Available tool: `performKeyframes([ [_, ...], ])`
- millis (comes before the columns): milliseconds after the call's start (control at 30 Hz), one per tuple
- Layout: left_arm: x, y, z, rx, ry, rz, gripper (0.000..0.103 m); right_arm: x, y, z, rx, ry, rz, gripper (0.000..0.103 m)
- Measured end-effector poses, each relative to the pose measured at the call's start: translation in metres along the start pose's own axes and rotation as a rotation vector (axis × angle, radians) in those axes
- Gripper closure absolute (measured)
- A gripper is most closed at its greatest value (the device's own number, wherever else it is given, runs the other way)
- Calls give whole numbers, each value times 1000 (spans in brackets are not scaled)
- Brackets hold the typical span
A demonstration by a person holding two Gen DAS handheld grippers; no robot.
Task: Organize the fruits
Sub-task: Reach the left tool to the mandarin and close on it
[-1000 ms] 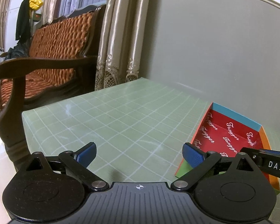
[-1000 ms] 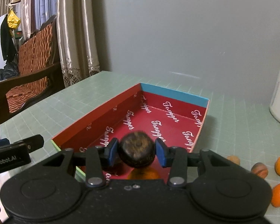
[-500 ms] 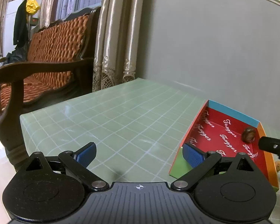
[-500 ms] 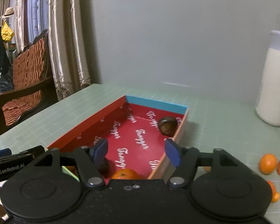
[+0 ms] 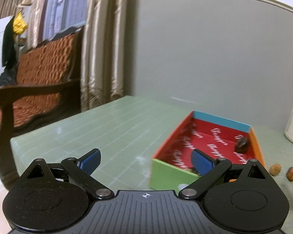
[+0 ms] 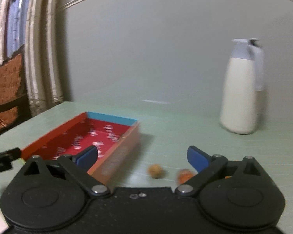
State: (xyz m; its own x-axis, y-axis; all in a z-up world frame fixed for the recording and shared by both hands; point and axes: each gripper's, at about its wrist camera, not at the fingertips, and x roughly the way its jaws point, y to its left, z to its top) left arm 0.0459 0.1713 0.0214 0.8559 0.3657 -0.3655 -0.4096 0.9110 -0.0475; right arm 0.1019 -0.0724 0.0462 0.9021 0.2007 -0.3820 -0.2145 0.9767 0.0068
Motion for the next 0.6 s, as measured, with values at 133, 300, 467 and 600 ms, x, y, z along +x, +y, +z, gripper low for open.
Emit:
performKeyframes([
  [133,-8,-23,-1,39,-33,-54,5,-8,-37,-10,52,-19,-77,4],
  [300,-25,-56,-6,114,-90,-151,5,-15,-82,-26,119,-44,-207,3],
  [467,-41,-91,-10,178,-131,-255,5,-25,-117,-44,188,-62,-292,2],
  [600,-44,-117,-15,213,-123,-320,5,-30,-136,-52,212,-61,-351,2],
])
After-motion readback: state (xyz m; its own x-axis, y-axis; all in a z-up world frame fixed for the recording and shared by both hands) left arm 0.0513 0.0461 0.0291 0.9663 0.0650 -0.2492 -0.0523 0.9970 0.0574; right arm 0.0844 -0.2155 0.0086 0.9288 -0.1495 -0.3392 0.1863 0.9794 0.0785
